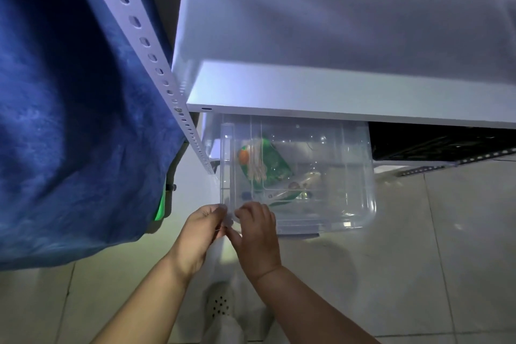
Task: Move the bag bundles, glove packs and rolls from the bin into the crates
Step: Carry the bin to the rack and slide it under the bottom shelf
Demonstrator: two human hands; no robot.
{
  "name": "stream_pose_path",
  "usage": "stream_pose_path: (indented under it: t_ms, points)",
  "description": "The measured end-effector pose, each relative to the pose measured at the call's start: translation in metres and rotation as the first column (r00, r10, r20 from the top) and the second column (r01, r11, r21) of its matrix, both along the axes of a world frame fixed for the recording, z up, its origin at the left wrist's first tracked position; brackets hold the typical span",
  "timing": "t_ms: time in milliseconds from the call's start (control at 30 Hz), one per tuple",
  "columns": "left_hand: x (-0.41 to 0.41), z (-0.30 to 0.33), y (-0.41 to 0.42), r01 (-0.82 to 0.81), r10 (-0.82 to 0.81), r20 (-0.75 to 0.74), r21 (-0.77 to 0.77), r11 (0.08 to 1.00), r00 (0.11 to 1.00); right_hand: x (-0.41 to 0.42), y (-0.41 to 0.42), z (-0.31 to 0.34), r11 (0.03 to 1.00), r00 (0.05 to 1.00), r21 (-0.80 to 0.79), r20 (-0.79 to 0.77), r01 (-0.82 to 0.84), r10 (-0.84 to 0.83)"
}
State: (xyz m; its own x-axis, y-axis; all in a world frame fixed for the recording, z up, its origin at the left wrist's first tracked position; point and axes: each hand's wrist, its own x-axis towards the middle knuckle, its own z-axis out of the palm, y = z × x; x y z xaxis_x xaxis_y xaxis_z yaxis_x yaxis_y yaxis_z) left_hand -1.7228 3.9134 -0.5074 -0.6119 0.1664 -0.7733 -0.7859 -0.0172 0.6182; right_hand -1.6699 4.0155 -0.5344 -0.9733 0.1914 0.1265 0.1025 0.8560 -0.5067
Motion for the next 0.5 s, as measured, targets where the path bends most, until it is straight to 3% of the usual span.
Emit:
stream_pose_path:
  t_ms: [100, 167, 367, 433, 500]
  points:
    - [0.003, 0.001, 0.004, -0.003, 0.001, -0.045, -0.035, 0.999, 0.999, 0.007, 0.017, 0.002, 0.994, 0.997, -0.077, 0.033, -0.071, 0.074]
    - [0.005, 0.0, 0.008, -0.003, -0.001, -0.06, -0.071, 0.998, 0.998, 0.014, 0.038, 0.006, 0.997, 0.997, -0.068, 0.07, -0.026, 0.031]
    - [0.005, -0.004, 0.012, 0.032, -0.033, 0.001, -0.185, 0.982, 0.999, 0.036, 0.131, 0.019, 0.941, 0.936, 0.156, 0.142, 0.301, -0.323]
    - [0.008, -0.007, 0.015, -0.005, 0.015, 0.046, -0.208, 0.978, 0.999, 0.044, 0.159, 0.018, 0.879, 0.867, 0.189, 0.17, 0.437, -0.468]
    - [0.014, -0.007, 0.019, -0.028, 0.051, 0.102, -0.213, 0.977, 0.993, 0.052, 0.182, 0.014, 0.773, 0.747, 0.099, 0.209, 0.626, -0.631]
